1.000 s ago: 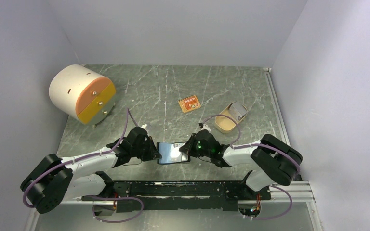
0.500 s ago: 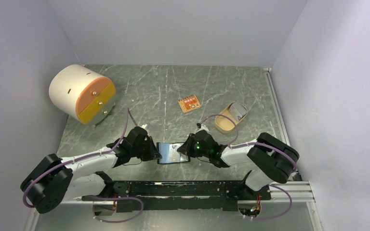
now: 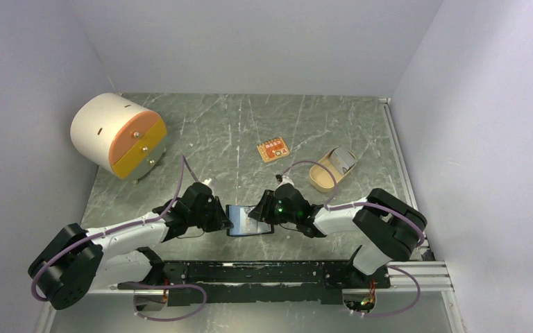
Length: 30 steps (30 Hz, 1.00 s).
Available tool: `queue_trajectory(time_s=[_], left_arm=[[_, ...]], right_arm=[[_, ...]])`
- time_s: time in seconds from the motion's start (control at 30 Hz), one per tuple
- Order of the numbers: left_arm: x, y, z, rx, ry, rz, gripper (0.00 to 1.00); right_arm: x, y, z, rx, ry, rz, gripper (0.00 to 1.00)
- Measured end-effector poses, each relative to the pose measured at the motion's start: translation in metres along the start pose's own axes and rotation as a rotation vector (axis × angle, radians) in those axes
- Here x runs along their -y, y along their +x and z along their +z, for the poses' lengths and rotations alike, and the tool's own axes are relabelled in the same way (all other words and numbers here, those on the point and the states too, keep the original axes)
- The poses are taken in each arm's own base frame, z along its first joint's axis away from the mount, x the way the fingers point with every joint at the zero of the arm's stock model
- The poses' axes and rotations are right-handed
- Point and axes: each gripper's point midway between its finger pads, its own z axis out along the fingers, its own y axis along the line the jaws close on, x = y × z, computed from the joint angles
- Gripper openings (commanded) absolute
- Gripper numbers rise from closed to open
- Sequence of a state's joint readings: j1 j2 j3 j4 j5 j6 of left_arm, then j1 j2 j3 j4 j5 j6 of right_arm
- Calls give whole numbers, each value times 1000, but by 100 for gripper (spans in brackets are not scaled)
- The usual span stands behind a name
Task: Put the credit cards into the card holder
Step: Insert the credit card into the card holder.
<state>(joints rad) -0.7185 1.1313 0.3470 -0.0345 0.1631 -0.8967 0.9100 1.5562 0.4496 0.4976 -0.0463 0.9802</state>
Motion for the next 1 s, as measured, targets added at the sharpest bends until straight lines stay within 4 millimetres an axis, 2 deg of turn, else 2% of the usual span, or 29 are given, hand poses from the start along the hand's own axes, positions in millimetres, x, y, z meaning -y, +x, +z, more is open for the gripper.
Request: queue_trajectory(time_s=[0.53,0.8,1.0], left_arm=[[3,0,-2,-2,15,0,12],[11,-2,-6,7,47,-4,13],[14,-4,-7,13,57,-11,16]], right_arm=[[-14,12,3,-51,-52,6,44],[-20,14,5,-67,-75,22,52],[-22,14,4,-67,-81,25,50]])
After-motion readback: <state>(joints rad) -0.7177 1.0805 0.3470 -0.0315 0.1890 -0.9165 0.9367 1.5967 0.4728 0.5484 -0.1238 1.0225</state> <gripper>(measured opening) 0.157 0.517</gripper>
